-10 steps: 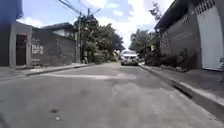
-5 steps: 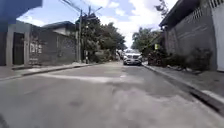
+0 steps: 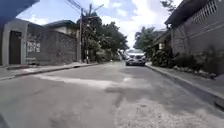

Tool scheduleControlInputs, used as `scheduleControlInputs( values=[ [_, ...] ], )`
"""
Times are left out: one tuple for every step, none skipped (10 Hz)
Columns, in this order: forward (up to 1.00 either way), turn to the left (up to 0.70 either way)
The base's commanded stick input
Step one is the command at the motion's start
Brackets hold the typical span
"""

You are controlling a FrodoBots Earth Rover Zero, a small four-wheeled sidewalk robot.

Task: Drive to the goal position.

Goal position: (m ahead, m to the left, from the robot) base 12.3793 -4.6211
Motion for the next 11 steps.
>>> scheduleControlInputs(
  values=[
    [1.00, 0.00],
    [1.00, 0.00],
    [1.00, 0.00],
    [1.00, 0.00],
    [1.00, 0.00],
    [1.00, 0.00],
    [1.00, 0.00],
    [1.00, 0.00],
    [1.00, 0.00],
    [1.00, 0.00],
    [1.00, 0.00]
  ],
)
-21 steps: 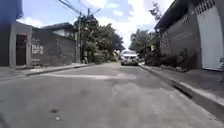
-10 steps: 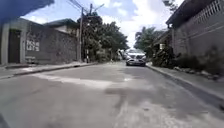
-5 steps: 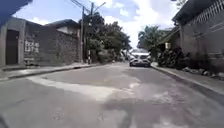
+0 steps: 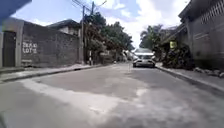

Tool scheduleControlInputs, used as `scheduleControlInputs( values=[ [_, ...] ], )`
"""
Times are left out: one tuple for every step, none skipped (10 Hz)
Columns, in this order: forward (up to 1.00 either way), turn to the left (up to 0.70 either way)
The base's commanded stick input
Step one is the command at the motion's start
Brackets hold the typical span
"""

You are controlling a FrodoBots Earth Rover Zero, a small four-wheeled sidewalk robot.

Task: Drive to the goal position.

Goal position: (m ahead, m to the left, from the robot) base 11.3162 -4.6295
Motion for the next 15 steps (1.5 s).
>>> scheduleControlInputs(
  values=[
    [1.00, 0.00],
    [1.00, 0.00],
    [1.00, 0.00],
    [1.00, 0.00],
    [1.00, 0.00],
    [1.00, 0.00],
    [1.00, 0.00],
    [0.11, 0.00],
    [0.54, 0.00],
    [0.98, 0.00],
    [1.00, 0.00],
    [1.00, 0.00],
    [1.00, 0.00],
    [1.00, 0.00],
    [1.00, 0.00]
  ],
)
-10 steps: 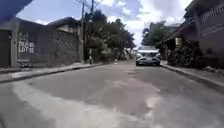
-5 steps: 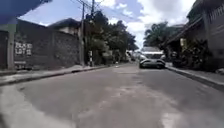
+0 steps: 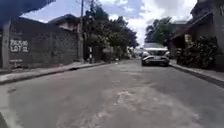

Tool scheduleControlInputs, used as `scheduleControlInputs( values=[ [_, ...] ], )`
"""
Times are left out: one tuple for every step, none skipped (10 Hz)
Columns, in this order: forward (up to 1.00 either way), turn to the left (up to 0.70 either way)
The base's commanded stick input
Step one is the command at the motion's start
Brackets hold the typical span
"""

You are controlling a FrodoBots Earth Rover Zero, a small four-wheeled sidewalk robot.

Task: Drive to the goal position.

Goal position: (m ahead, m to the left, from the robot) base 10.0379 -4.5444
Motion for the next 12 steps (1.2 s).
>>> scheduleControlInputs(
  values=[
    [1.00, 0.00],
    [1.00, 0.00],
    [1.00, 0.00],
    [1.00, 0.00],
    [1.00, 0.00],
    [0.70, 0.00],
    [0.37, 0.00],
    [1.00, -0.16],
    [1.00, -0.40],
    [1.00, -0.40],
    [1.00, -0.40],
    [1.00, -0.40]
  ],
)
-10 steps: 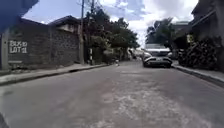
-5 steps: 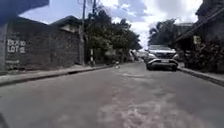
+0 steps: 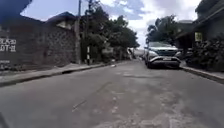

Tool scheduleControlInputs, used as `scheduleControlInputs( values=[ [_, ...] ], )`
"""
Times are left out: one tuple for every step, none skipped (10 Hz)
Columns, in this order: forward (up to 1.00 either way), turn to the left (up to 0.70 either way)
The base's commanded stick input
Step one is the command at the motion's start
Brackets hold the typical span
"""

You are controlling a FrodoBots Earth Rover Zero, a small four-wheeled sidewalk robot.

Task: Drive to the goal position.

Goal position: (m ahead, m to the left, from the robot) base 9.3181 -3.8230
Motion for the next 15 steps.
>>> scheduleControlInputs(
  values=[
    [1.00, -0.40],
    [1.00, -0.36],
    [1.00, -0.18],
    [1.00, -0.01],
    [1.00, 0.00],
    [1.00, 0.00],
    [1.00, 0.00],
    [1.00, 0.00],
    [1.00, 0.00],
    [1.00, 0.00],
    [1.00, 0.00],
    [1.00, 0.00],
    [1.00, 0.00],
    [1.00, 0.00],
    [1.00, 0.00]
  ],
)
